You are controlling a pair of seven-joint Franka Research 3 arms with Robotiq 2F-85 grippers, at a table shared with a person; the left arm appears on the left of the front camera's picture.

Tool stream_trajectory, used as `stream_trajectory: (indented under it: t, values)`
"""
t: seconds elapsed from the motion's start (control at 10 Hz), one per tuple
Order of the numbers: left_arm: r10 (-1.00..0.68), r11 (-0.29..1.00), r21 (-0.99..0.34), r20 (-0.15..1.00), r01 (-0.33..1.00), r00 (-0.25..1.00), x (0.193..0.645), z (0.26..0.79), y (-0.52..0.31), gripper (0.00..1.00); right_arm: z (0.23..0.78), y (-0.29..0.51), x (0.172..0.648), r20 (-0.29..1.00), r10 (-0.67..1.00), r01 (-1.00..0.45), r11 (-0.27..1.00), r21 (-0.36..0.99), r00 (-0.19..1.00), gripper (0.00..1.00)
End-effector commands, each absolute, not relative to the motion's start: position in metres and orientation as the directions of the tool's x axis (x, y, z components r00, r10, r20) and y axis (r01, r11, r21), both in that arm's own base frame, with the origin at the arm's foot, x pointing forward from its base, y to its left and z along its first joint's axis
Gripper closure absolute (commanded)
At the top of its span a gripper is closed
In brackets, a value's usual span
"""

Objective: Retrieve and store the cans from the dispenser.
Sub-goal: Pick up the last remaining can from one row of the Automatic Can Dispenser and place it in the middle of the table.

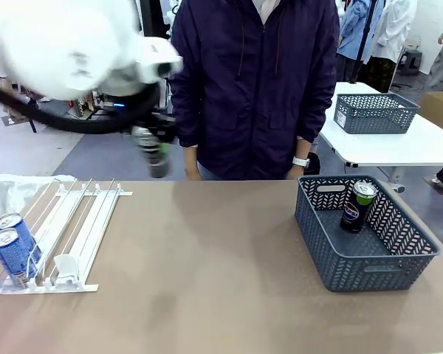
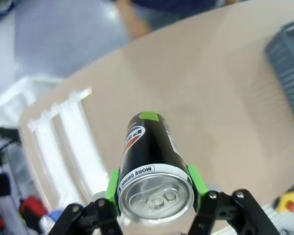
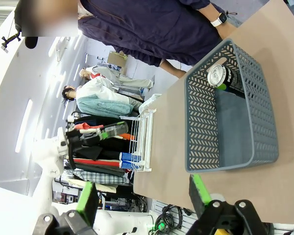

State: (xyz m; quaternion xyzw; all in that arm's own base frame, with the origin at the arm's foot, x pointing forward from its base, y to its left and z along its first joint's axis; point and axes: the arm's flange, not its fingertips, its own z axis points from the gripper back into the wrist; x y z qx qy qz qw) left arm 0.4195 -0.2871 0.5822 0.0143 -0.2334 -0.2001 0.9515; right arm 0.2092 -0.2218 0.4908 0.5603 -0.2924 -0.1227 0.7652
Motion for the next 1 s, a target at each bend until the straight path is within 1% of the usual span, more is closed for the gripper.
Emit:
stream_trajectory:
  t: [0.0, 0.1, 0.2, 0.3, 0.4, 0.6, 0.7, 0.9]
  values:
    - [-0.481, 0.870, 0.112, 0.406, 0.479, 0.777, 0.466, 0.572, -0.328, 1.00, 0.493, -0.224, 0.211, 0.334, -0.514, -0.172, 0.337, 0.926, 0.790, 0.00]
    - [-0.539, 0.830, 0.080, 0.365, 0.551, 0.759, 0.470, 0.545, -0.359, 1.00, 0.493, -0.224, 0.211, 0.334, -0.514, -0.172, 0.337, 0.926, 0.790, 0.00]
    - [-0.595, 0.794, 0.068, 0.289, 0.604, 0.750, 0.471, 0.515, -0.381, 1.00, 0.493, -0.224, 0.211, 0.334, -0.514, -0.172, 0.337, 0.926, 0.790, 0.00]
    - [-0.625, 0.769, 0.006, 0.219, 0.639, 0.750, 0.470, 0.492, -0.390, 1.00, 0.493, -0.224, 0.211, 0.334, -0.514, -0.172, 0.337, 0.926, 0.790, 0.00]
    - [-0.629, 0.768, -0.009, 0.179, 0.641, 0.756, 0.469, 0.475, -0.394, 1.00, 0.493, -0.224, 0.211, 0.334, -0.514, -0.172, 0.337, 0.926, 0.790, 0.00]
    - [-0.637, 0.759, -0.035, 0.167, 0.650, 0.753, 0.462, 0.448, -0.399, 1.00, 0.493, -0.224, 0.211, 0.334, -0.514, -0.172, 0.337, 0.926, 0.790, 0.00]
    - [-0.628, 0.771, -0.003, 0.164, 0.636, 0.761, 0.455, 0.433, -0.397, 1.00, 0.493, -0.224, 0.211, 0.334, -0.514, -0.172, 0.337, 0.926, 0.790, 0.00]
    - [-0.607, 0.791, 0.025, 0.155, 0.611, 0.780, 0.453, 0.423, -0.390, 1.00, 0.493, -0.224, 0.211, 0.334, -0.514, -0.172, 0.337, 0.926, 0.790, 0.00]
